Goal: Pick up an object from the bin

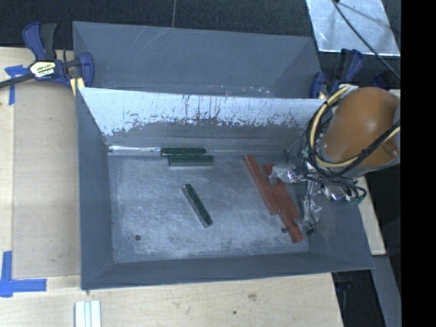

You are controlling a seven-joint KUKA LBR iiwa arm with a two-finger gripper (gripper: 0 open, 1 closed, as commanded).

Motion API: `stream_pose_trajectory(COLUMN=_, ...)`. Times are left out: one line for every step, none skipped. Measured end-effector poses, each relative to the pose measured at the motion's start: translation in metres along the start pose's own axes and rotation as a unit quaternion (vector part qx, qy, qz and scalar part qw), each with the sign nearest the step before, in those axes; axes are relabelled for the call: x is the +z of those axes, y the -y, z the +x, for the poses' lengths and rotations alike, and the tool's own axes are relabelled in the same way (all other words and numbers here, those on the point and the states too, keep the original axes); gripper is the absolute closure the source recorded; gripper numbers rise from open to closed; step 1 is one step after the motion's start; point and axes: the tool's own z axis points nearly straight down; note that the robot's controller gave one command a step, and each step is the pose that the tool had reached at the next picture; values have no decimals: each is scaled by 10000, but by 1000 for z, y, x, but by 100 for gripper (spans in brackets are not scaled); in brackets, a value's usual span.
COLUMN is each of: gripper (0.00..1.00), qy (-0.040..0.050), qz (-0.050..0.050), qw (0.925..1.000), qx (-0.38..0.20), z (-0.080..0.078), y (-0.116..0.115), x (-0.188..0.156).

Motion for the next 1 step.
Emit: stream_pose_trajectory(gripper=0, qy=31, qz=-73, qw=9552, qx=-2958, z=-23, y=26, x=-1)
